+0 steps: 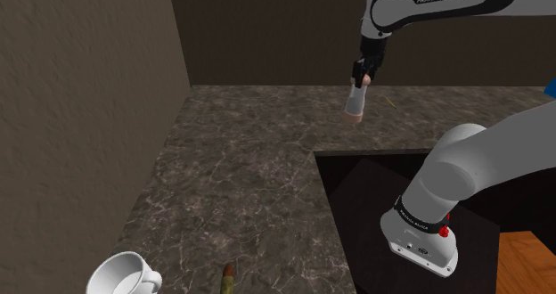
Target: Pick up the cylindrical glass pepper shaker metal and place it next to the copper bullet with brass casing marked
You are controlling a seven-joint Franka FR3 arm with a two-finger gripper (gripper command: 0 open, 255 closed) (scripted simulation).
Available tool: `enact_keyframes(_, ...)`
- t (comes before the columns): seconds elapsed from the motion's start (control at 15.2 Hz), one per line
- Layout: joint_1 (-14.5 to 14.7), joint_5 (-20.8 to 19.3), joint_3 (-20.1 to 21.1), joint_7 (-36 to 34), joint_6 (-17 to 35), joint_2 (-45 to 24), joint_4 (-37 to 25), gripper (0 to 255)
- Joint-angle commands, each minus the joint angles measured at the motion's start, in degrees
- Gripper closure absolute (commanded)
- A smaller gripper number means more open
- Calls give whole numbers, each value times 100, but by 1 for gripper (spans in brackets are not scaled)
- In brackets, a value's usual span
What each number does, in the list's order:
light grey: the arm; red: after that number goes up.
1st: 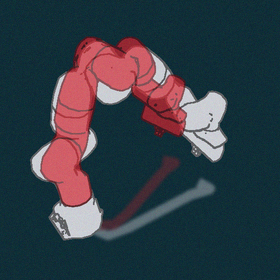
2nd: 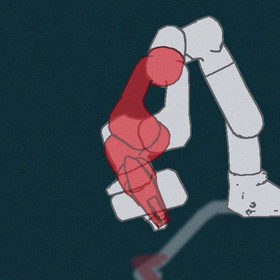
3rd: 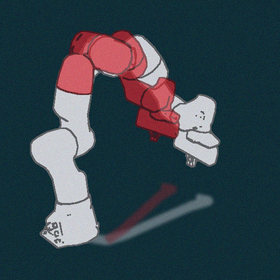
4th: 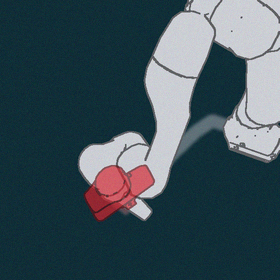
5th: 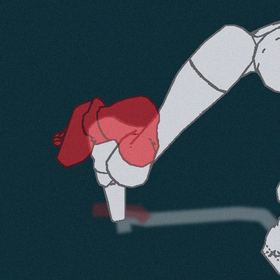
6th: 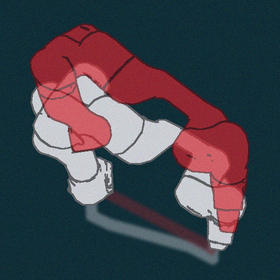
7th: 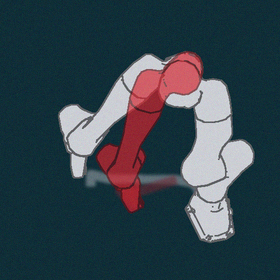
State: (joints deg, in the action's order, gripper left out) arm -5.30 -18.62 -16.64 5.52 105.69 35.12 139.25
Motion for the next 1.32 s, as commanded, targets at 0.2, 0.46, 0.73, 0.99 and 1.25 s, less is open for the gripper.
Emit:
enact_keyframes(0.2, 17, 57, 50, 72, -378, 7, -375, 255)
enact_keyframes(0.46, 33, 101, 94, 121, -675, -5, -686, 255)
enact_keyframes(0.73, 49, 143, 135, 171, -966, -38, -1013, 255)
enact_keyframes(0.99, 63, 181, 171, 222, -1254, -90, -1356, 255)
enact_keyframes(1.25, 78, 216, 204, 275, -1539, -161, -1716, 255)
